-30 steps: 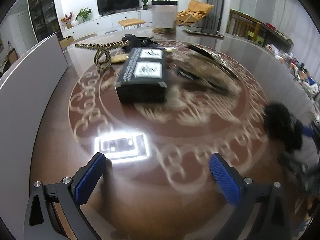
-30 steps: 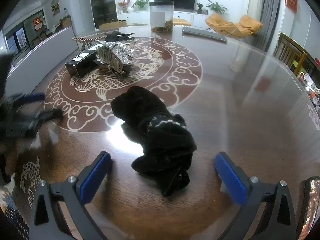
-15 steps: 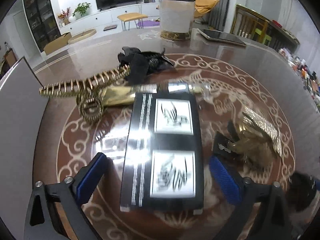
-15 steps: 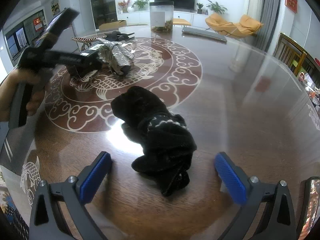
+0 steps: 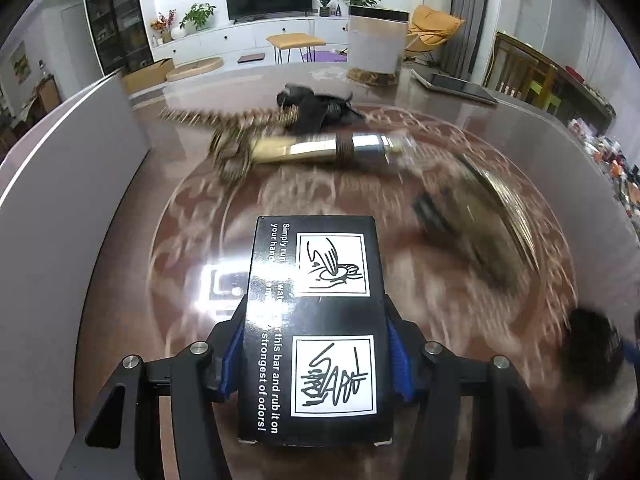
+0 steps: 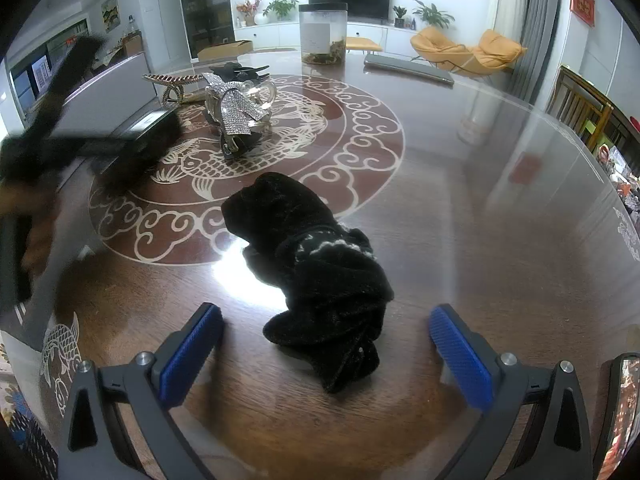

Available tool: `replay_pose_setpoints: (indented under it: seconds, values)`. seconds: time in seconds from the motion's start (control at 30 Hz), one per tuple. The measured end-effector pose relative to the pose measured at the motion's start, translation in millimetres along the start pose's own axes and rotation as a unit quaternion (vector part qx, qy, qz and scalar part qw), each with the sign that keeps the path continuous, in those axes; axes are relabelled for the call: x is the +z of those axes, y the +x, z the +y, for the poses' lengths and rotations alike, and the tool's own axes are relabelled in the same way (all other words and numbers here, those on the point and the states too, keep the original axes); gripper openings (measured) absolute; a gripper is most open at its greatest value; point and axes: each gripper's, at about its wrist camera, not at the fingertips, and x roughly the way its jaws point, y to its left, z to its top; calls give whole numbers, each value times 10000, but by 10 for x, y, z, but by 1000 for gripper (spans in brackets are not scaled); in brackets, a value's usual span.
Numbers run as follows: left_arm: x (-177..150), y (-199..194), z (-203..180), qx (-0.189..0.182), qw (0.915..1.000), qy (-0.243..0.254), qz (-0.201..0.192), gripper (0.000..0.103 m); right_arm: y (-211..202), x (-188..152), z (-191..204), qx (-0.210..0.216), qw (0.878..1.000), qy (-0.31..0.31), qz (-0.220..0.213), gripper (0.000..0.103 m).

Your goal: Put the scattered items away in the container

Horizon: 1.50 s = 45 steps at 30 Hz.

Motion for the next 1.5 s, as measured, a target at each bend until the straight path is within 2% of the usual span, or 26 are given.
replay_pose_setpoints:
  seconds: [0.2,0.3,0.33,0.37,0.43,0.5,0.53,1.5]
  values:
    - [-626,-396,-61,-41,9997,179,-143,58,0,1,-4,0,10000,0,0,103]
    - [-775,-473,-66,-95,9994,189,-265,60,1,1,-1,0,10000,-1,0,103]
    - [-785,-476,-69,-121,9992,209,-309,65,1,1,-2,0,10000,-2,0,103]
    - [-798,-463,-78,-168,9990,257,-334,78,1,1,-1,0,10000,-1,0,103]
    - [-788,-419,-117,-149,9991,315,-260,94,1,1,-3,0,10000,-2,0,103]
    - [-771,-411,-121,-160,9991,304,-248,95,1,1,-1,0,10000,-2,0,103]
    - [-771,-397,-119,-165,9992,301,-208,103,1,2,-3,0,10000,-2,0,103]
    - [-776,-393,-124,-180,9993,288,-178,103,3,3,-4,2,10000,-5,0,103]
